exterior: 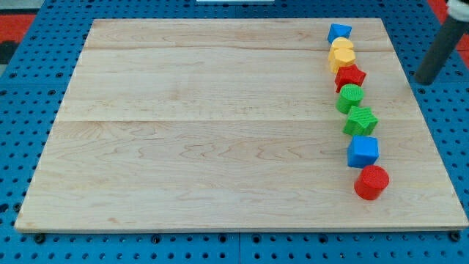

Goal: Move the green star towards the top left corner of the board

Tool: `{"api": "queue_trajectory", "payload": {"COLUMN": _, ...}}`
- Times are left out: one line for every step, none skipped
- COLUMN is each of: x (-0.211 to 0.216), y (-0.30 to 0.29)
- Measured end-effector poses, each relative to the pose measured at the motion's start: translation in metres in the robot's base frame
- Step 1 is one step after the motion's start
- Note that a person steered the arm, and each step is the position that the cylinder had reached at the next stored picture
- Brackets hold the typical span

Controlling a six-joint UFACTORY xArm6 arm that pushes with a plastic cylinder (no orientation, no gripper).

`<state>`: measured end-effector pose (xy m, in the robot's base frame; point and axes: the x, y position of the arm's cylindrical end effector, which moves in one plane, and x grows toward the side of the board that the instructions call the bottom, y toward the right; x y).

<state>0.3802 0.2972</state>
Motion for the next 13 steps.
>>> {"api": "queue_trajectory", "payload": {"x": 0.052, "y": -0.033}}
{"api": "queue_trajectory", "payload": {"x": 0.084, "y": -0.093}}
{"api": "queue_trajectory", "payload": {"x": 0.077, "y": -0.19}}
{"api": "queue_trajectory", "payload": {"x": 0.049, "y": -0.285}}
{"api": "queue_trajectory", "payload": {"x": 0.073, "y": -0.33}}
{"api": "queue_trajectory", "payload": {"x": 0.081, "y": -0.368}}
{"api": "queue_trajectory", "payload": {"x": 0.02, "y": -0.39}}
{"api": "queue_trajectory", "payload": {"x": -0.004, "y": -0.385}}
{"api": "queue_trajectory", "payload": {"x": 0.03, "y": -0.364}}
{"api": "queue_trajectory", "payload": {"x": 0.005, "y": -0.342}}
{"api": "queue_trajectory", "payload": {"x": -0.053, "y": -0.379}}
{"api": "queue_trajectory", "payload": {"x": -0.087, "y": -0.424}}
{"api": "queue_trajectory", "payload": {"x": -0.065, "y": -0.38}}
